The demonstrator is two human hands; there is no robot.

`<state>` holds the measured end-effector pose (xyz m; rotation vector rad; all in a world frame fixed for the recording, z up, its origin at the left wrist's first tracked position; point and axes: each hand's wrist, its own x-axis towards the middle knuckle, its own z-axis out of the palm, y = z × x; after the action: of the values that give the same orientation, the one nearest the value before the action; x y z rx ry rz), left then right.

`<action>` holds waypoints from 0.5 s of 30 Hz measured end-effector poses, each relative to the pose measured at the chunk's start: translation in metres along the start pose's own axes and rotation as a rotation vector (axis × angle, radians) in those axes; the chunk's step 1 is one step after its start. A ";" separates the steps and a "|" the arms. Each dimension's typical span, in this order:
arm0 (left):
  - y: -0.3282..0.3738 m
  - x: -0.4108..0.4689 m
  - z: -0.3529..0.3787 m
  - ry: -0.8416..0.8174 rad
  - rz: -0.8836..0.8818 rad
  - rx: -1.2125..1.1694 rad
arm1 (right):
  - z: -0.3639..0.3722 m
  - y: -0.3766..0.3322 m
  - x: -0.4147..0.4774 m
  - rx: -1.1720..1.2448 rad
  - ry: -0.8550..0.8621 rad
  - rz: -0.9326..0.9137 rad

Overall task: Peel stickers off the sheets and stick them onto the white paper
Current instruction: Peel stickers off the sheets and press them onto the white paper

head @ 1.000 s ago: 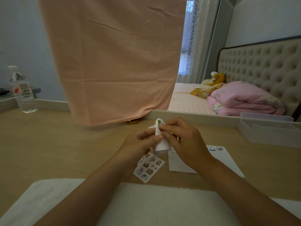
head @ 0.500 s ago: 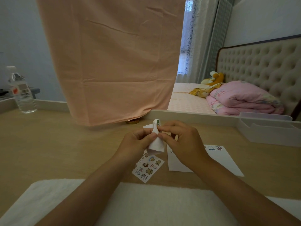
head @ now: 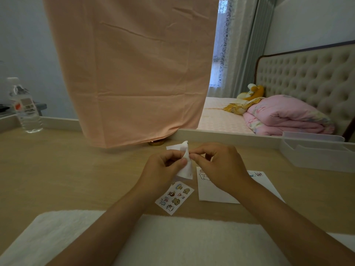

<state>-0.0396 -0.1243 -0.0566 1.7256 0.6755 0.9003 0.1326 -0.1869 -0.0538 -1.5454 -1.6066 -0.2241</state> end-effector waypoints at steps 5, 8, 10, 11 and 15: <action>-0.001 0.000 0.003 -0.023 0.027 -0.035 | -0.002 -0.004 -0.001 -0.208 0.080 -0.198; -0.002 0.000 0.005 -0.024 0.016 -0.068 | -0.003 -0.003 -0.002 -0.283 0.118 -0.295; -0.002 0.001 0.006 -0.017 0.012 -0.065 | -0.004 -0.001 -0.002 -0.314 0.140 -0.328; -0.002 0.001 0.007 -0.011 0.011 -0.060 | -0.004 -0.002 -0.002 -0.315 0.146 -0.332; -0.003 0.003 0.008 0.014 -0.002 -0.085 | -0.003 -0.004 -0.001 -0.294 0.144 -0.298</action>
<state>-0.0311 -0.1256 -0.0601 1.6443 0.6386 0.9276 0.1302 -0.1903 -0.0514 -1.4581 -1.7405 -0.7467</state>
